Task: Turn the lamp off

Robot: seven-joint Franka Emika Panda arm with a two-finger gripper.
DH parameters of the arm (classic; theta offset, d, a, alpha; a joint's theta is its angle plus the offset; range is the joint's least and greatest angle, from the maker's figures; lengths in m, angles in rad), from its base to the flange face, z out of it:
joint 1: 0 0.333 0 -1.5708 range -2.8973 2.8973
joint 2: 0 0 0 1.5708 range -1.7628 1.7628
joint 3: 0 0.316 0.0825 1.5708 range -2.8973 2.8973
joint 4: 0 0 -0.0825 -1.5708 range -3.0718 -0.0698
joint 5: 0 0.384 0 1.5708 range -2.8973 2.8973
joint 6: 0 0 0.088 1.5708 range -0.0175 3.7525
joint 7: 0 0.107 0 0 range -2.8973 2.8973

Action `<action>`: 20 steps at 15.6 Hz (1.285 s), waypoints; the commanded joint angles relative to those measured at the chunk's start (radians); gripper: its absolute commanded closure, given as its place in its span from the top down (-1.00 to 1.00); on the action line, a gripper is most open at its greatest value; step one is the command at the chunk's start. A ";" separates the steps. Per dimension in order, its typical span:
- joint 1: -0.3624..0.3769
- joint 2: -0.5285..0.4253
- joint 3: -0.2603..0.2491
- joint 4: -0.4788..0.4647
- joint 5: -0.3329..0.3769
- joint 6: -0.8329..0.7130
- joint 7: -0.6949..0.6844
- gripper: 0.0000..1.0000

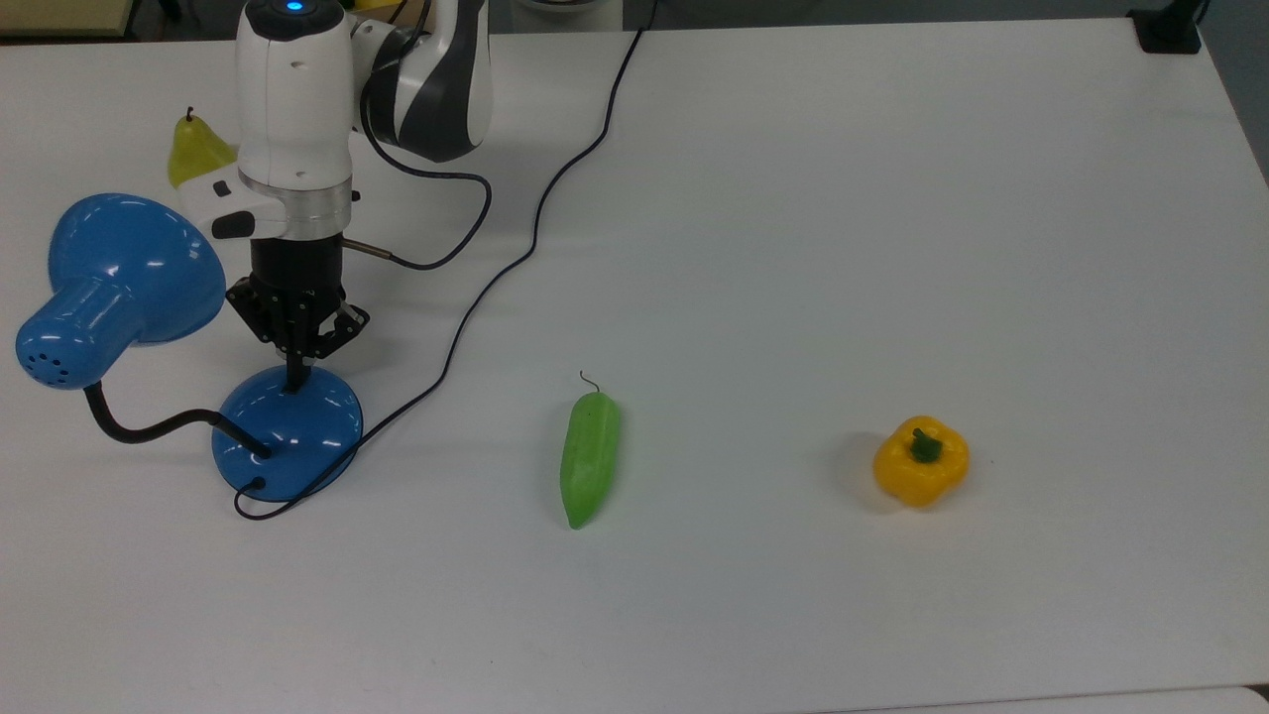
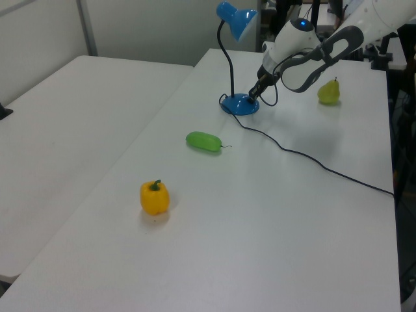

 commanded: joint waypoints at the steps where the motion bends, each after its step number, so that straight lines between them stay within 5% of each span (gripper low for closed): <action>1: 0.003 -0.056 -0.004 -0.086 -0.014 -0.001 -0.001 -1.00; 11: 0.036 -0.301 -0.004 -0.094 -0.014 -0.638 -0.160 -1.00; 13: 0.041 -0.367 -0.004 -0.092 -0.014 -0.775 -0.162 -0.72; 20: 0.081 -0.565 -0.006 -0.014 0.000 -1.122 -0.145 1.00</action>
